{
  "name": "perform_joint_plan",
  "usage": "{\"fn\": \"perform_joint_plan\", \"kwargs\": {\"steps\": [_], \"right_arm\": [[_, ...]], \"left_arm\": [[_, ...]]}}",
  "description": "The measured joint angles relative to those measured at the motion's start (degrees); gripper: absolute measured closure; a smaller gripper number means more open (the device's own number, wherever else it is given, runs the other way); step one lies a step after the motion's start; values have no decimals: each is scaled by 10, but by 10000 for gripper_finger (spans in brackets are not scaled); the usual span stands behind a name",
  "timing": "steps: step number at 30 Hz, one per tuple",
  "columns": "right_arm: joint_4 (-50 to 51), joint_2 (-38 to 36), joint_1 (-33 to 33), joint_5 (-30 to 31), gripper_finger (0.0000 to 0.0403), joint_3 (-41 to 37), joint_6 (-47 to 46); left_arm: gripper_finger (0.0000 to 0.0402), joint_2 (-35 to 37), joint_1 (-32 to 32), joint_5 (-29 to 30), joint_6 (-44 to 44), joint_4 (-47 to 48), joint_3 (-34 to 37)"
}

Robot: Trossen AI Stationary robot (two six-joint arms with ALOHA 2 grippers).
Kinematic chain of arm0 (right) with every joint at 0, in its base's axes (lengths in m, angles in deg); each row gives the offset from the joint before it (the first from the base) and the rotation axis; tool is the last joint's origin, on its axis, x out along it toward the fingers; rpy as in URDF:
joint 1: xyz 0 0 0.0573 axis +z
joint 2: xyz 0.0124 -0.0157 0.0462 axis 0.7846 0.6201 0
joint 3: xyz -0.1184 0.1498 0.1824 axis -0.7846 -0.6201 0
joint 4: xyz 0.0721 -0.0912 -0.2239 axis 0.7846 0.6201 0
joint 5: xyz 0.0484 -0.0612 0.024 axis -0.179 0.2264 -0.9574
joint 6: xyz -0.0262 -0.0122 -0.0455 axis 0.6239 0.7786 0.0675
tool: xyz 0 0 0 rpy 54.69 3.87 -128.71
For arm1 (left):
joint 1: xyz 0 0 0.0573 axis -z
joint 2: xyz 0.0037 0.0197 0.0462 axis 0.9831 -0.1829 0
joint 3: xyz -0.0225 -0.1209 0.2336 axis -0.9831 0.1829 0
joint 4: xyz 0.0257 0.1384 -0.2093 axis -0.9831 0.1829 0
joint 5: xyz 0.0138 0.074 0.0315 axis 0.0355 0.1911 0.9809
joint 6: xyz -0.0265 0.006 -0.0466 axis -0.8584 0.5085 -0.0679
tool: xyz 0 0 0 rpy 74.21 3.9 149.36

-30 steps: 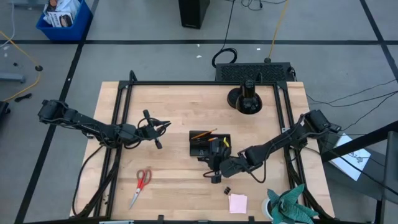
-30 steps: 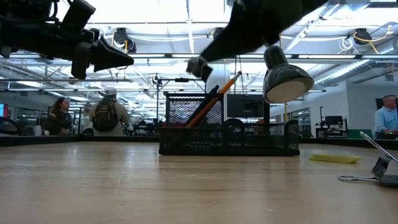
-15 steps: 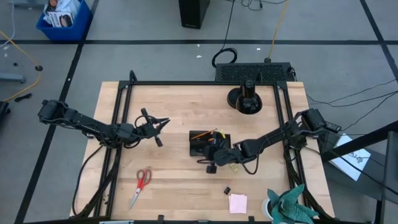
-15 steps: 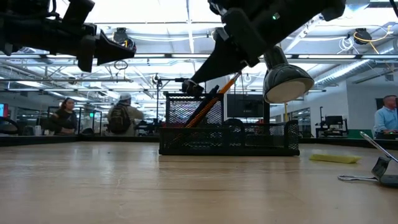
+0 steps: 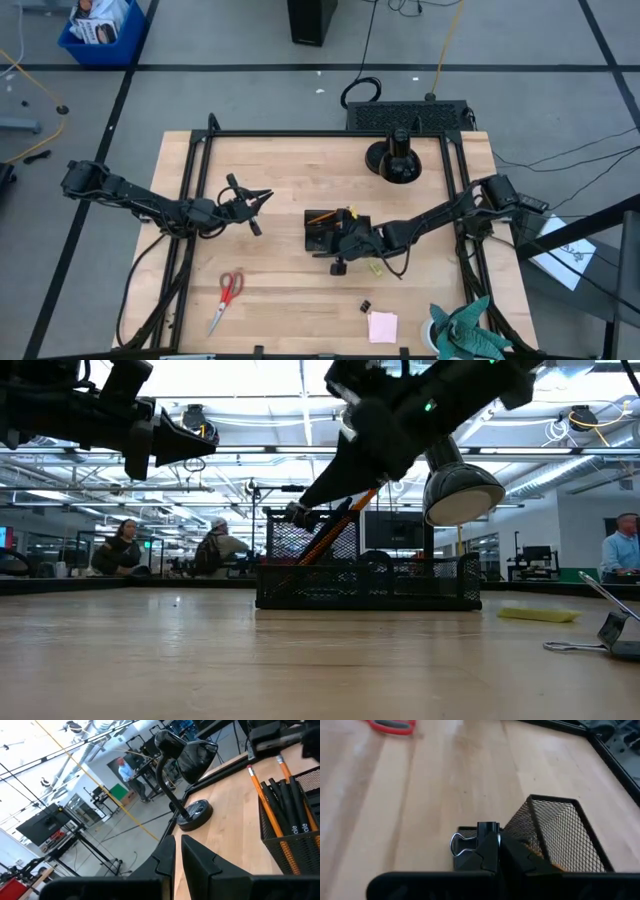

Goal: Pick and place office supplies into organizer
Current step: Put the black binder clip into the black desk organizer

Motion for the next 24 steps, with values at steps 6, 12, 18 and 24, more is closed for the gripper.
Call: {"fn": "perform_joint_plan", "kwargs": {"steps": [6, 12, 18, 24], "right_arm": [[-8, 26, -3, 45, 403, 2, 10], [-3, 27, 5, 38, 403, 1, 7], [1, 33, 29, 13, 403, -1, 1], [-2, 35, 52, 78, 403, -1, 1]], "left_arm": [[364, 0, 0, 0, -2, 3, 0], [364, 0, 0, 0, 8, 3, 0], [364, 0, 0, 0, 24, 3, 0], [364, 0, 0, 0, 26, -3, 0]]}}
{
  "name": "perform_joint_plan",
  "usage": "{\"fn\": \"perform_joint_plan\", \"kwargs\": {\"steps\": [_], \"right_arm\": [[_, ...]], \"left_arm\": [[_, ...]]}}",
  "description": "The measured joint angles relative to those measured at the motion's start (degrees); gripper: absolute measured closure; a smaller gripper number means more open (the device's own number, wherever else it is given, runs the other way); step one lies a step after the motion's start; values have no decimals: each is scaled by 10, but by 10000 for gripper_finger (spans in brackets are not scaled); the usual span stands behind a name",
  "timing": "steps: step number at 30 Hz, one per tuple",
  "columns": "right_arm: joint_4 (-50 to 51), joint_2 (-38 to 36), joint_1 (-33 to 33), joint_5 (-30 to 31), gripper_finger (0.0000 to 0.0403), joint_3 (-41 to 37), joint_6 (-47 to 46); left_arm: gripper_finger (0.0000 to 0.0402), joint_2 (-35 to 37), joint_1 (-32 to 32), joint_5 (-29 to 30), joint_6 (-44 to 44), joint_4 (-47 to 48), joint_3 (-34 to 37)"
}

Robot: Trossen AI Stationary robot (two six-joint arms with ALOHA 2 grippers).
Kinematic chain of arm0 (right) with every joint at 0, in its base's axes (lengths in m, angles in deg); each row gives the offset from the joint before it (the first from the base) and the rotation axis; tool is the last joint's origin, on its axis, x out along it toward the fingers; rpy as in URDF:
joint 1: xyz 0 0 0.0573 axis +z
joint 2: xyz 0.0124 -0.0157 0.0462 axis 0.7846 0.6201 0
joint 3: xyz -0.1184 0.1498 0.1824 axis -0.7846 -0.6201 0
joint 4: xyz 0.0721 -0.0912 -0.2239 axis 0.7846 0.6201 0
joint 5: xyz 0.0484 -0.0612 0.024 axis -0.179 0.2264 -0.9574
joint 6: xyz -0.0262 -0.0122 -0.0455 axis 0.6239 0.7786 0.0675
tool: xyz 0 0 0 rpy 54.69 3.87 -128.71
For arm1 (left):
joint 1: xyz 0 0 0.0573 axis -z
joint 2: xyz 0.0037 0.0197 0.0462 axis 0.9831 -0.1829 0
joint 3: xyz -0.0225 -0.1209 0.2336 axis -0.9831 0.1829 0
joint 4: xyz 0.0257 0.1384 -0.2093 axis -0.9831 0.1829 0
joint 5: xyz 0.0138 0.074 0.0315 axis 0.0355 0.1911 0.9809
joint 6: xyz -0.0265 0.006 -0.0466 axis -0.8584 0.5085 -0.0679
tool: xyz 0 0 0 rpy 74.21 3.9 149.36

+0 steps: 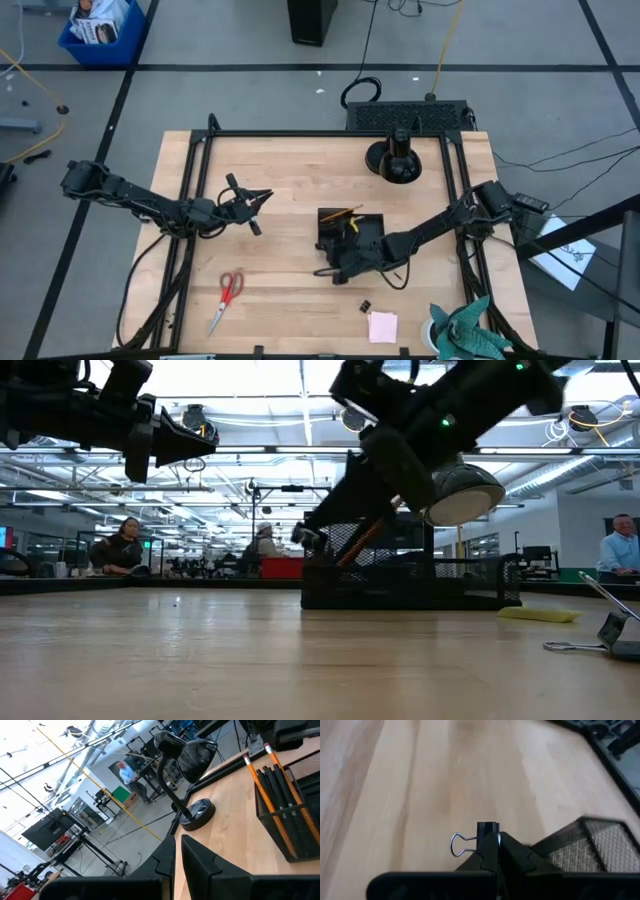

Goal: Pick and place office supplies into organizer
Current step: Put the black binder clip into the black desk organizer

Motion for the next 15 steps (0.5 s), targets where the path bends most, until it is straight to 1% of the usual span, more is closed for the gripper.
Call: {"fn": "perform_joint_plan", "kwargs": {"steps": [3, 9, 12, 15], "right_arm": [[3, 4, 9, 14, 403, -2, 2], [-30, -2, 26, 67, 403, -1, 16], [-8, -2, 46, 116, 403, 9, 36], [31, -3, 64, 163, 403, 21, 30]], "left_arm": [[364, 0, 0, 0, 6, -4, 0], [364, 0, -1, 0, 16, -3, 0], [364, 0, -1, 0, 21, -3, 0], [364, 0, -1, 0, 25, -3, 0]]}}
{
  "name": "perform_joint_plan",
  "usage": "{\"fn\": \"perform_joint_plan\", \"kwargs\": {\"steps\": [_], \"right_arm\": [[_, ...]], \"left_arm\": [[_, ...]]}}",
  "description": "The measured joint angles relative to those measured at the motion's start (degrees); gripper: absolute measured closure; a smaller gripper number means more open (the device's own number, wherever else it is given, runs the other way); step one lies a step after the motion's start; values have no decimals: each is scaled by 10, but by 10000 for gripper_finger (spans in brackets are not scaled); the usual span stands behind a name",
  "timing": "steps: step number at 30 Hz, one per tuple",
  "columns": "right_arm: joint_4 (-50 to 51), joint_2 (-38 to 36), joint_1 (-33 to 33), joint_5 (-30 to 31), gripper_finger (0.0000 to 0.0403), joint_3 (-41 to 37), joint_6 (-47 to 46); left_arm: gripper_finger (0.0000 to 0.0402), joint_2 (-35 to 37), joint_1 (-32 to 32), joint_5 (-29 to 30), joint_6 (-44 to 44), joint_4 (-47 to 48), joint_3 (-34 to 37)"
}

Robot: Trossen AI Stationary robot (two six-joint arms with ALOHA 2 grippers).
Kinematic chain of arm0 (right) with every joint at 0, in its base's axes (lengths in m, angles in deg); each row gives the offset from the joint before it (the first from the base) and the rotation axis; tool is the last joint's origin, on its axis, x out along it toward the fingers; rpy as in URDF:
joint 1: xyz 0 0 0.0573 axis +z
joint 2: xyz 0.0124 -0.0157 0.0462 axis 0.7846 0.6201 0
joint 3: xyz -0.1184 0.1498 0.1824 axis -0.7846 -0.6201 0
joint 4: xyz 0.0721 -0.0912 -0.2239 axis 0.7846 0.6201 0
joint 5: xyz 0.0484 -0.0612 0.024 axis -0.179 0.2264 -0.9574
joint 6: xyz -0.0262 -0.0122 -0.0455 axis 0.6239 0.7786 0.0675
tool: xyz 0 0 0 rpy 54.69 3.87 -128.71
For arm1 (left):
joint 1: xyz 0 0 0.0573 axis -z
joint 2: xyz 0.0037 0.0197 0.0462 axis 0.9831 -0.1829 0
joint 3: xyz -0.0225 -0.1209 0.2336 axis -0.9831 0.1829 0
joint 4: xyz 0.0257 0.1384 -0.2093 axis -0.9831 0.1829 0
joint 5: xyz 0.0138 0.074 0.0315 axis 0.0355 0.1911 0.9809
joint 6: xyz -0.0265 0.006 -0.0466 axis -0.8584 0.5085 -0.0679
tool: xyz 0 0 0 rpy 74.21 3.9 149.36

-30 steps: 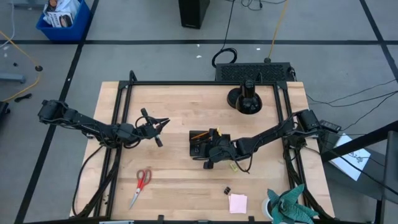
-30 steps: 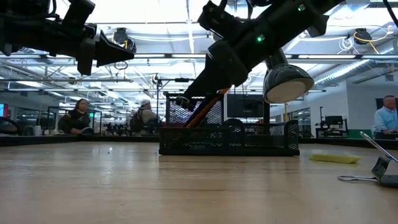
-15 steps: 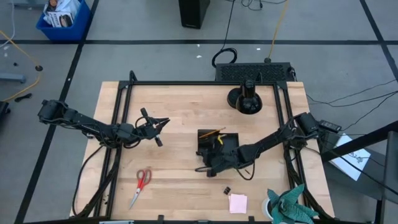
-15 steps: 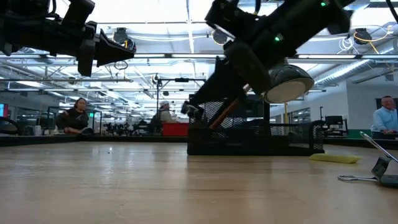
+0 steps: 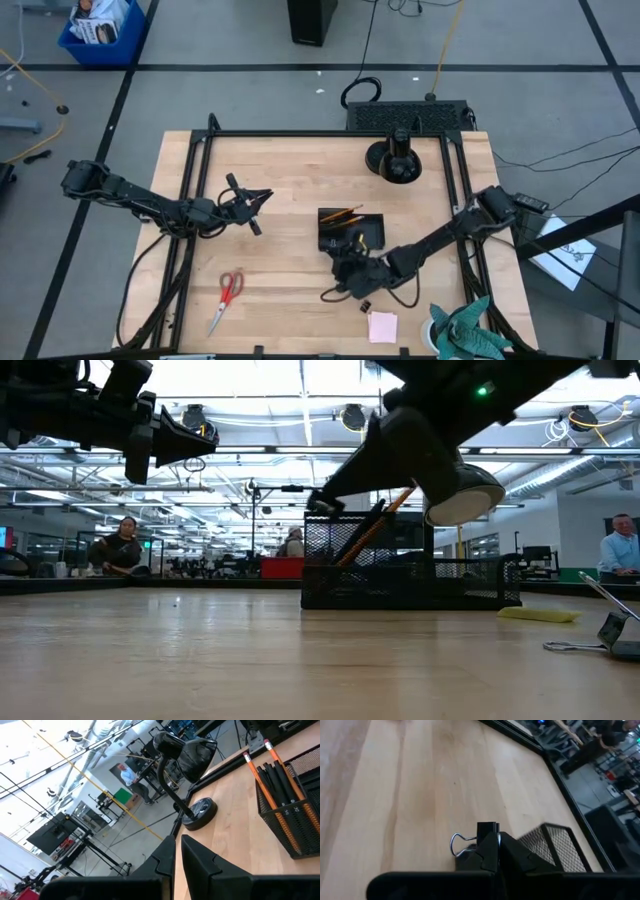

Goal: Pick and place office supplies into organizer
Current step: Put the black binder clip into the black desk organizer

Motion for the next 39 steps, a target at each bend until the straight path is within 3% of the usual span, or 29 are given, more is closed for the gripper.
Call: {"fn": "perform_joint_plan", "kwargs": {"steps": [12, 21, 33, 39], "right_arm": [[160, 0, 7, 12, 403, 6, -160], [200, 0, -13, 11, 403, 6, -195], [228, -2, -47, -73, 401, 6, -247], [229, -1, -47, -81, 380, 5, -257]], "left_arm": [[364, 0, 0, 0, -9, 1, 0], [364, 0, 0, 0, -9, 1, 0], [364, 0, 0, 0, -9, 1, 0], [364, 0, 0, 0, -9, 1, 0]]}}
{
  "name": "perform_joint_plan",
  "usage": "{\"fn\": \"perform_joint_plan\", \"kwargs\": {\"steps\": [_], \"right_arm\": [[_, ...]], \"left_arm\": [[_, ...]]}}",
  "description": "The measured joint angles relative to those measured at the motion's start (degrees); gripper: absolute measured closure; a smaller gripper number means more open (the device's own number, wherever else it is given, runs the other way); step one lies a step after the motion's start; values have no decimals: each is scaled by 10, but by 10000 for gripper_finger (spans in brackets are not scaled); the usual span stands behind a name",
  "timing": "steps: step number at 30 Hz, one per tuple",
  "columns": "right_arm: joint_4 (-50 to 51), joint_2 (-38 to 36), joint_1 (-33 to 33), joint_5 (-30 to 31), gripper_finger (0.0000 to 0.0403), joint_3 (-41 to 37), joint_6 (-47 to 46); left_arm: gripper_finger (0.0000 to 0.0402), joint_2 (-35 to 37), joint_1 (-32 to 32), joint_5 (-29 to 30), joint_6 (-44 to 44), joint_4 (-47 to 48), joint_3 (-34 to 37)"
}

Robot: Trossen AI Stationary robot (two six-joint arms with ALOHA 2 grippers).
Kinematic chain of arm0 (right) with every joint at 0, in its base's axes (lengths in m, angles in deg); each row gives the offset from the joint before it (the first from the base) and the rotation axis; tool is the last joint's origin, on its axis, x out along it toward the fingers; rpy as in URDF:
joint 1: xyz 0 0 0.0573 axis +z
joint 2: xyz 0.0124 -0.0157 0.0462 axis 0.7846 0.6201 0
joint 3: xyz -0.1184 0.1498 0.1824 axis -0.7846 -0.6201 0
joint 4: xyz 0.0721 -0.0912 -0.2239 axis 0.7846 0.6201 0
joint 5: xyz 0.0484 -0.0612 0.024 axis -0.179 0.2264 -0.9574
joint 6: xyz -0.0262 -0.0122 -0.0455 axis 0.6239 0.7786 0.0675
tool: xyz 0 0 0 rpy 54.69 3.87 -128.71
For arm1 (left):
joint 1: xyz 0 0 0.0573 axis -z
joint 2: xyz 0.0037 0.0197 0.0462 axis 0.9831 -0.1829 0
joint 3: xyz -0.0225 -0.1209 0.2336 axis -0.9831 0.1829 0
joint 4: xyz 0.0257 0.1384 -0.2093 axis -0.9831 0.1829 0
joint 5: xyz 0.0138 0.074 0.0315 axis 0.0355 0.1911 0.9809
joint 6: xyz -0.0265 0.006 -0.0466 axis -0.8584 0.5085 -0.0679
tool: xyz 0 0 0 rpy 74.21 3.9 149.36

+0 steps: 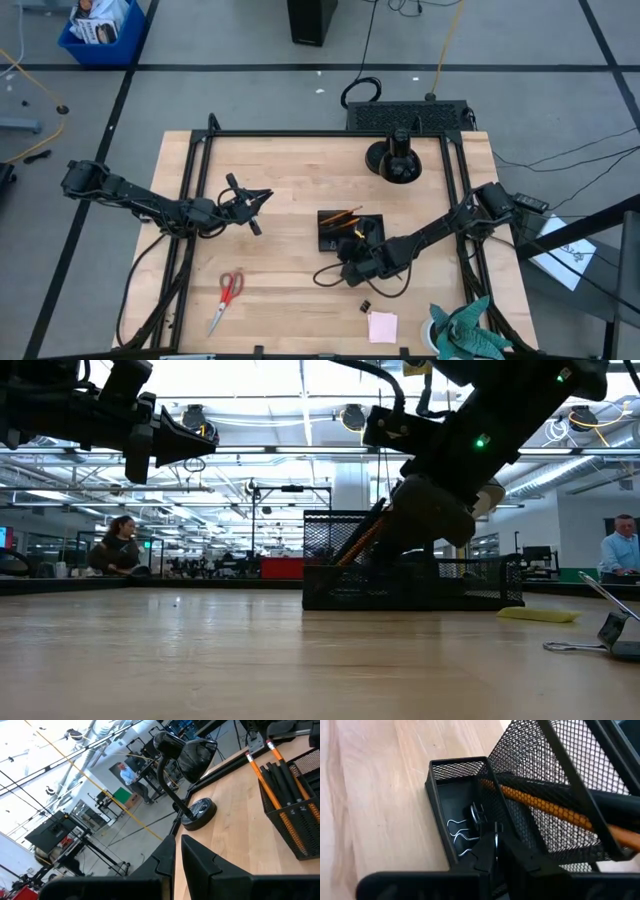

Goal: Pick and place office supplies into organizer
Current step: Put the black binder clip into the black desk organizer

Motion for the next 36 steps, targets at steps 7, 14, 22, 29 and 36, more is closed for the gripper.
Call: {"fn": "perform_joint_plan", "kwargs": {"steps": [7, 14, 22, 29, 36], "right_arm": [[0, -1, 0, 0, 342, 0, -28], [-43, -22, 0, 1, 309, 0, 7], [-57, -106, 23, -66, 304, 0, 32], [-14, -149, 62, -184, 308, 0, -3], [-17, -146, 105, -328, 304, 0, 24]], "left_arm": [[364, 0, 0, 0, 8, 0, 0], [364, 0, 0, 0, -5, 5, 0], [364, 0, 1, -4, -5, 8, 0], [364, 0, 1, -5, -2, 9, 0], [364, 0, 1, -7, -4, 9, 0]]}}
